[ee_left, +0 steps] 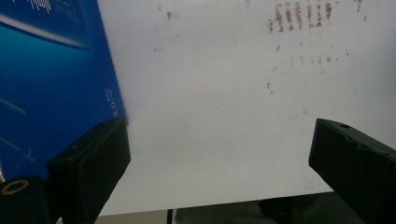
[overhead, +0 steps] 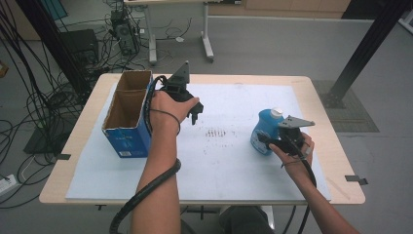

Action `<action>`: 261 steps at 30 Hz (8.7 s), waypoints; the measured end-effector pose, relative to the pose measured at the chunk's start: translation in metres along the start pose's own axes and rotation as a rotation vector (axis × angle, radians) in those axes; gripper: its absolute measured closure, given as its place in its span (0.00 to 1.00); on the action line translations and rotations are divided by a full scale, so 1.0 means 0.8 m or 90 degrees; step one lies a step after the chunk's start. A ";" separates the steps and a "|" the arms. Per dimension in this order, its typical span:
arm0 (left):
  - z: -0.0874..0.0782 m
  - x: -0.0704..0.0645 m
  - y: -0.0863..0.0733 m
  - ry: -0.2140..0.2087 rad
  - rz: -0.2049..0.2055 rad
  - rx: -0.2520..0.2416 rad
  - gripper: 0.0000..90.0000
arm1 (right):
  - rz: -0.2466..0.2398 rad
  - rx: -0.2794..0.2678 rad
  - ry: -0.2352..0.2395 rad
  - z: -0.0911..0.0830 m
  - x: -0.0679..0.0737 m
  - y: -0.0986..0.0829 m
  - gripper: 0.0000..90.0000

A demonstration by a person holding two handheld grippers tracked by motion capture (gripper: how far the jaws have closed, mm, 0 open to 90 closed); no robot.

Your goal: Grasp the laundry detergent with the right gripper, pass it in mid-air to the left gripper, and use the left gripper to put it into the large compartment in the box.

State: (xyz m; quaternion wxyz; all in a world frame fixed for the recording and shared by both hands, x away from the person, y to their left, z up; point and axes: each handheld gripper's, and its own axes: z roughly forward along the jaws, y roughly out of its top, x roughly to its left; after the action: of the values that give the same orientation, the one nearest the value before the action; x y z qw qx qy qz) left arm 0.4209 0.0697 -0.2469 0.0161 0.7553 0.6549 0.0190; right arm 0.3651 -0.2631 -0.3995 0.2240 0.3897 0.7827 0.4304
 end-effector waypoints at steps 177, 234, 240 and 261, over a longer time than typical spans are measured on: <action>-0.040 -0.005 0.006 -0.029 0.118 -0.005 0.06 | 0.037 0.059 0.018 -0.004 -0.018 0.019 0.49; -0.180 0.005 -0.002 0.023 0.579 -0.042 0.06 | -0.230 0.101 0.440 0.099 0.143 0.244 0.49; -0.169 -0.001 -0.006 0.019 0.605 -0.033 0.06 | -0.272 0.074 0.515 0.103 0.160 0.240 0.49; -0.140 -0.024 -0.008 -0.029 0.661 0.020 0.05 | -0.309 0.029 0.570 0.080 0.170 0.238 0.49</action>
State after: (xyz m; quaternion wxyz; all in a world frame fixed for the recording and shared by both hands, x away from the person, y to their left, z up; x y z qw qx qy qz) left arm 0.4063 0.0513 -0.1352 0.0076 0.9810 0.1938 -0.0016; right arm 0.4070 -0.0601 -0.2739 -0.0481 -0.0212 0.8793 0.4734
